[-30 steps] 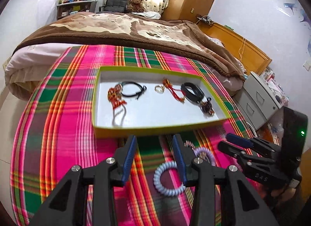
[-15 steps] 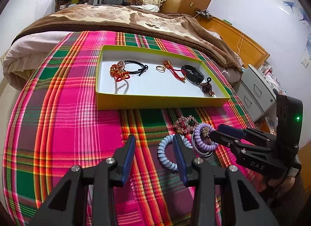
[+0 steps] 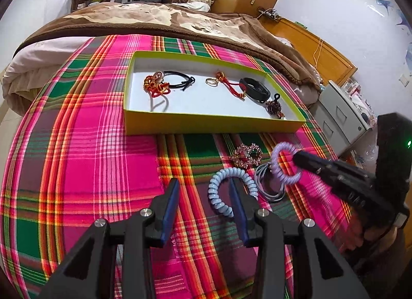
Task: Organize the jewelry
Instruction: 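Grasp the purple coil hair tie with the right gripper while the left grasps the light blue coil, then carry the purple coil with the right gripper while the left carries the blue coil into the tray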
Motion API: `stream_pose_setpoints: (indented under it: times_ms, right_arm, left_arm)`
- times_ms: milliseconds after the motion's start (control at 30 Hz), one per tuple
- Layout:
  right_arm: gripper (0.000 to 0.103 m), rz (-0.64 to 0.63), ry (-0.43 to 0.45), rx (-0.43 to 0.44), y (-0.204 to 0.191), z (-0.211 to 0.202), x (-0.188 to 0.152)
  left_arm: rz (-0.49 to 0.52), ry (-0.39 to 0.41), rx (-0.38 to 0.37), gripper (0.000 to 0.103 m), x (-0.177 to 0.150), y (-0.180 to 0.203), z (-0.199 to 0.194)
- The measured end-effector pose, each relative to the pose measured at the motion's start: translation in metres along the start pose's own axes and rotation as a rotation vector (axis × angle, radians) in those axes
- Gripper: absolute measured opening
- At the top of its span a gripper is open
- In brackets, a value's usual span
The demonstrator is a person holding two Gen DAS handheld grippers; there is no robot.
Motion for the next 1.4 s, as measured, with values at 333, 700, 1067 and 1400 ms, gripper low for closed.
stream_pose_setpoints:
  times_ms: [333, 700, 1067, 1400]
  right_arm:
    - [0.009, 0.067, 0.072, 0.004, 0.014, -0.026, 0.003]
    - [0.009, 0.066, 0.103, -0.006, 0.018, -0.039, 0.0]
    - [0.009, 0.086, 0.112, -0.005, 0.025, -0.042, -0.002]
    - [0.009, 0.087, 0.116, -0.006, 0.028, -0.043, -0.002]
  left_arm:
    - [0.066, -0.028, 0.055, 0.041, -0.004, 0.011, 0.011]
    - [0.205, -0.024, 0.21, 0.04, -0.007, 0.033, 0.019]
    - [0.217, -0.027, 0.189, 0.011, -0.007, 0.039, 0.018]
    - [0.168, 0.03, 0.164, 0.01, 0.002, 0.033, 0.001]
Point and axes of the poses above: each gripper's, at about its wrist camera, not at the fingertips, and z roughly the way its jaws point, y to its right, x to its top, the point moved 1 cm from there along z, roughly the way its jaws point, and after that the axes turned 1 degree about -z, right-handed, at the moved point
